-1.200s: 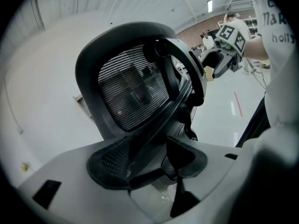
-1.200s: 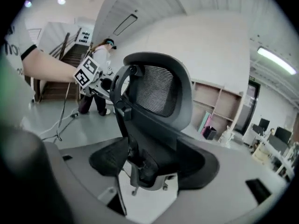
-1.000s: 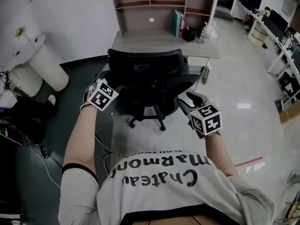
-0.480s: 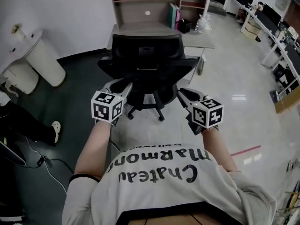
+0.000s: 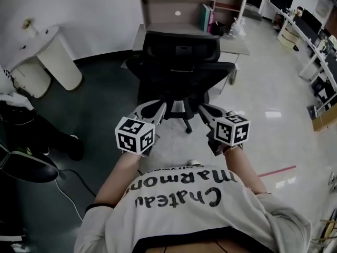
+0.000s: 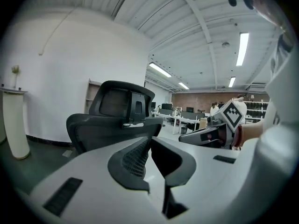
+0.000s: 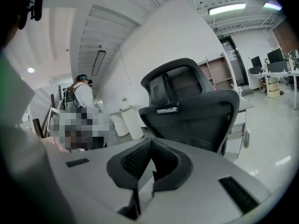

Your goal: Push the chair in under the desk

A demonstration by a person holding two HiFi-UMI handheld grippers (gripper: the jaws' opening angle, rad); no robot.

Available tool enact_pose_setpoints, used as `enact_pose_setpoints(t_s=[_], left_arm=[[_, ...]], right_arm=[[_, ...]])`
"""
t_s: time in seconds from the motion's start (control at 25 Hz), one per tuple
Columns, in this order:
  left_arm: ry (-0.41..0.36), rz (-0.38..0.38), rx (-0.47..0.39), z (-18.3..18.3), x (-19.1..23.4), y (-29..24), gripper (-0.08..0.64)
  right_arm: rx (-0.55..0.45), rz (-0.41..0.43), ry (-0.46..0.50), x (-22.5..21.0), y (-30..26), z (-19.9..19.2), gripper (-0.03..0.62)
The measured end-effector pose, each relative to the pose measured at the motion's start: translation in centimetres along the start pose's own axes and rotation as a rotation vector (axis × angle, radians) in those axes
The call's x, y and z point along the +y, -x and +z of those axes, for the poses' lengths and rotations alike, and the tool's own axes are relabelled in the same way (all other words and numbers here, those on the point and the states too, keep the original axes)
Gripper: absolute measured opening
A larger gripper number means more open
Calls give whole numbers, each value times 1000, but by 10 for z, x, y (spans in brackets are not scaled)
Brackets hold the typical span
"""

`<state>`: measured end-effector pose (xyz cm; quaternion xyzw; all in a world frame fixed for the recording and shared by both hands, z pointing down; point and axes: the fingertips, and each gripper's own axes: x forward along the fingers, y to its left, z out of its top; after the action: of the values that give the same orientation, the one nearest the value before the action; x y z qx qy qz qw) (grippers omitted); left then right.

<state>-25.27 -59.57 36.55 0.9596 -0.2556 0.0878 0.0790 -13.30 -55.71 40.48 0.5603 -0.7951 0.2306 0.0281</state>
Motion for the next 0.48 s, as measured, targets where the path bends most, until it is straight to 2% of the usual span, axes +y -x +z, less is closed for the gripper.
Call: enact_pose_setpoints(t_s=[0.16, 0.28, 0.48], left_arm=[[-2, 4, -20, -3, -3, 14, 32], [2, -13, -15, -8, -6, 20, 32], [-8, -30, -2, -16, -10, 32, 32]], right_arm=[[-23, 6, 78, 25, -3, 6, 9], [-19, -32, 144, 34, -2, 5, 9], [-24, -58, 114, 39, 3, -4, 9]])
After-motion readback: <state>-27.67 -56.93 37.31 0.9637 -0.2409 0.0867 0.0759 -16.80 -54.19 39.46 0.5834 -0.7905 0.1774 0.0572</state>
